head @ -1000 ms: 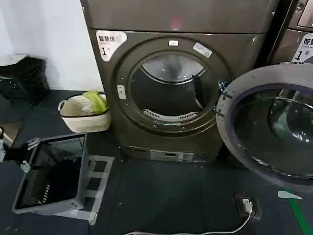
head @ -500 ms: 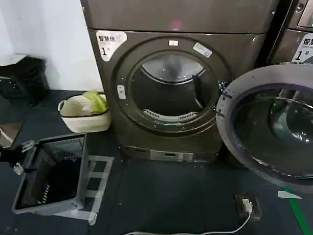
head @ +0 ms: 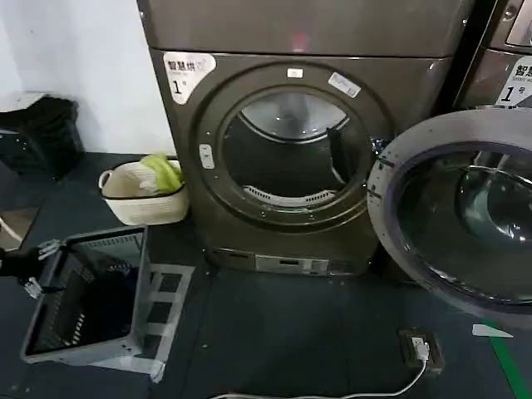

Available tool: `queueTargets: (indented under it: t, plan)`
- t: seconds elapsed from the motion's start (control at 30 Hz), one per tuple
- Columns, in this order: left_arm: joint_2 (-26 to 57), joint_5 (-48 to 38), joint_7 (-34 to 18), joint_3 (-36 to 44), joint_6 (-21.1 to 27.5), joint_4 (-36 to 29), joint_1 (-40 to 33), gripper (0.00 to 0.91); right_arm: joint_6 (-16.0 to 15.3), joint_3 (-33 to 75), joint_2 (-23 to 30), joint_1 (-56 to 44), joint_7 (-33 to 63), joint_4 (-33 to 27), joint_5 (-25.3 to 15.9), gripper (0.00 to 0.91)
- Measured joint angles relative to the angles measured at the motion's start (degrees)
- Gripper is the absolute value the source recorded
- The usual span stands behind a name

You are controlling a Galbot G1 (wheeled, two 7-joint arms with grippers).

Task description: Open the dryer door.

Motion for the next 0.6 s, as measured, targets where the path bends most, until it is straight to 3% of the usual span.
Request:
queueTargets:
  t: [0.6]
  plan:
    - [-0.28, 0.7, 3.61, 0.04, -1.64, 1.17, -0.17, 0.907, 0.04, -0.15, 0.07, 0.08, -0.01, 0.12, -0.09, 0.907]
